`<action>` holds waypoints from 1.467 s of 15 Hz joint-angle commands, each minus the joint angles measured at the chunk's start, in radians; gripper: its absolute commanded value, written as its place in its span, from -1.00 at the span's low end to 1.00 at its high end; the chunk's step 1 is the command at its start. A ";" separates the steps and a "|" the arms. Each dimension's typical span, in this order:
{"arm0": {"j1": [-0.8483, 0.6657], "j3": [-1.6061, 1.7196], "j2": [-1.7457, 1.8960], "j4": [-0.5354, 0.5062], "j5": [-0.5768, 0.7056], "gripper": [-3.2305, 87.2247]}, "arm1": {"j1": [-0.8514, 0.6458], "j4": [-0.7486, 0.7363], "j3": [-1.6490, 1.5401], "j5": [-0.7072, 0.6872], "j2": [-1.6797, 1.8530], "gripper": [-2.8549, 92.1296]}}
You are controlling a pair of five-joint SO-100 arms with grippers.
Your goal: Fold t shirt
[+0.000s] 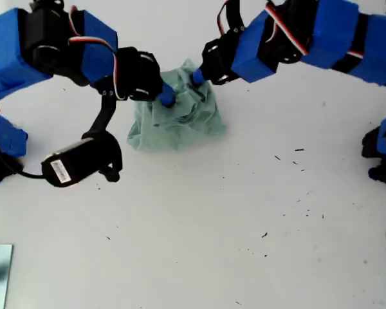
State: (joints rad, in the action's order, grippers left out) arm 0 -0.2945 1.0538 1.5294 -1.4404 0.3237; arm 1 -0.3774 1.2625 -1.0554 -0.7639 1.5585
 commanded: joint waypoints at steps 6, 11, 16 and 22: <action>-0.290 0.407 0.548 0.032 0.066 -0.05 | -0.285 -0.055 -0.094 -0.064 0.325 -0.29; -0.287 1.134 1.158 0.196 -0.038 -0.22 | -0.497 -0.049 -0.841 -0.025 1.042 -0.41; 0.216 1.813 1.674 0.512 -0.313 -0.53 | -0.281 -0.106 -1.672 0.193 1.736 -0.54; 0.333 2.189 2.075 0.410 -0.178 -0.54 | -0.405 0.080 -2.048 0.440 1.945 -0.58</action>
State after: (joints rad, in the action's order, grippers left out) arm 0 0.0138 3.2229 3.5880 -1.0416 0.0966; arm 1 -0.7394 1.3376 -3.0465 -0.2347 3.4913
